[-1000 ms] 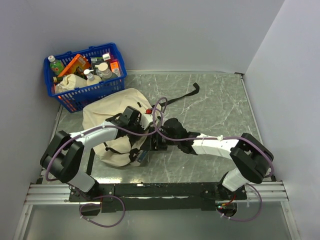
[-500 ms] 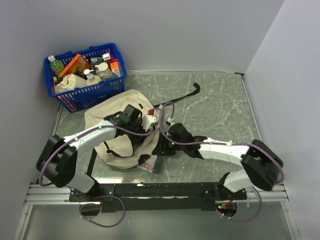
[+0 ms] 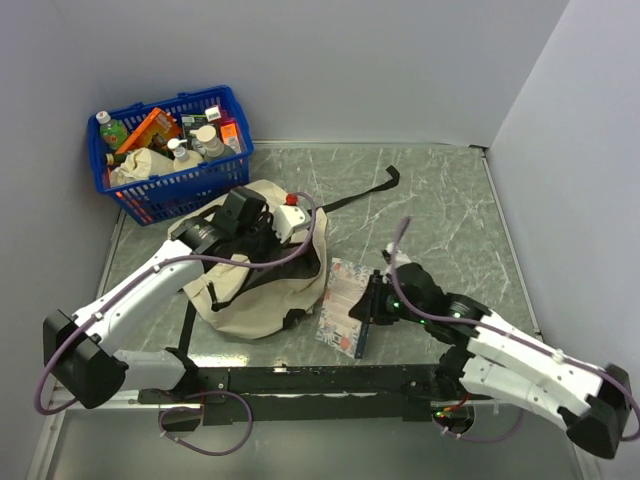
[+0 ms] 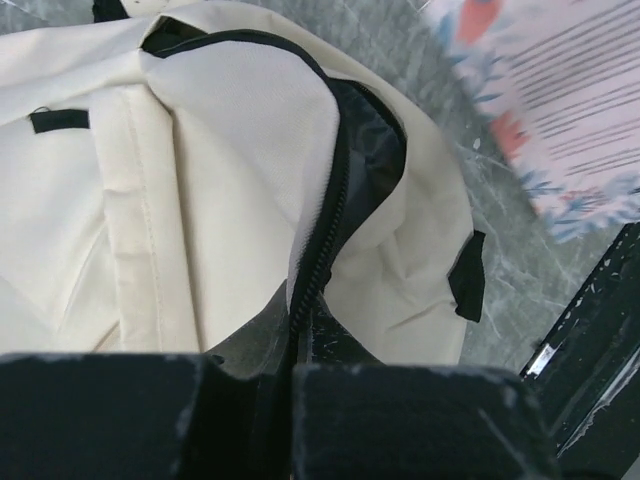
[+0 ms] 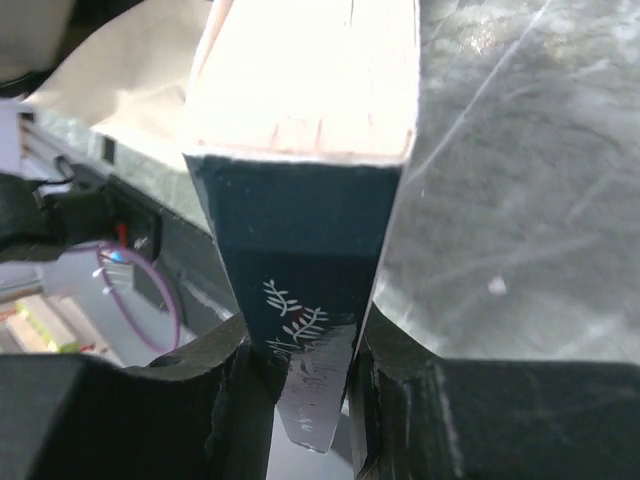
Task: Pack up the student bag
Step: Pick up the book from the center of the board, then place the book in the student bag.
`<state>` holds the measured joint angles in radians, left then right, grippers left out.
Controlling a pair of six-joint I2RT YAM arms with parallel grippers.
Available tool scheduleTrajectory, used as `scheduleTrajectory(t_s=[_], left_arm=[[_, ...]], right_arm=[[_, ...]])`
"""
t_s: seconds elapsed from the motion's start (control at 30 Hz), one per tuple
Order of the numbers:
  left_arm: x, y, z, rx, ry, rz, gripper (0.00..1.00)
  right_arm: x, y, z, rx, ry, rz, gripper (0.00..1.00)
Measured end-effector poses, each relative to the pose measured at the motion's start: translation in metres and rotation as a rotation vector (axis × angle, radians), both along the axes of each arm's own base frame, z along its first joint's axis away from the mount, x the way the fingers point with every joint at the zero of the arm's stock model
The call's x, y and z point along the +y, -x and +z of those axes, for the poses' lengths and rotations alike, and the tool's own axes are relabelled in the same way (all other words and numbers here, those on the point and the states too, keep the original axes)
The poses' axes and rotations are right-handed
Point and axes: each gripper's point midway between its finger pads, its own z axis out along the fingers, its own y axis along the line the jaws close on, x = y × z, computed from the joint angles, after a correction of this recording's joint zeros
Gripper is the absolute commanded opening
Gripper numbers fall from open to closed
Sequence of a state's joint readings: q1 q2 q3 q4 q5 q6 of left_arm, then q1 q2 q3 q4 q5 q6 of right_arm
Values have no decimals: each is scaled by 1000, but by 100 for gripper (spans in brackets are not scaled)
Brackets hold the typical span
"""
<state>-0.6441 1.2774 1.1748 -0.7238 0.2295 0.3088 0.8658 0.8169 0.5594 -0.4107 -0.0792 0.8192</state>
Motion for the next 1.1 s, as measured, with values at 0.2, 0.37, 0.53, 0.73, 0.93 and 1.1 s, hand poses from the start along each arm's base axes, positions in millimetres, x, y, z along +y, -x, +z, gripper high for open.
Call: scheduleTrajectory(t_s=[0.2, 0.37, 0.53, 0.73, 0.93, 1.1], left_arm=[[11, -2, 19, -80, -6, 17, 1], [25, -1, 60, -226, 32, 42, 1], [35, 7, 105, -359, 98, 43, 1], [25, 15, 112, -358, 132, 3, 1], [7, 20, 107, -339, 139, -43, 1], [0, 19, 103, -321, 139, -50, 1]], right_arm=[[-12, 15, 31, -53, -76, 21, 14], [11, 18, 37, -14, -128, 96, 12], [45, 12, 40, 39, -202, 178, 11], [85, 12, 76, 21, -409, 340, 11], [109, 17, 91, 30, -542, 485, 10], [135, 4, 62, 145, -589, 528, 7]])
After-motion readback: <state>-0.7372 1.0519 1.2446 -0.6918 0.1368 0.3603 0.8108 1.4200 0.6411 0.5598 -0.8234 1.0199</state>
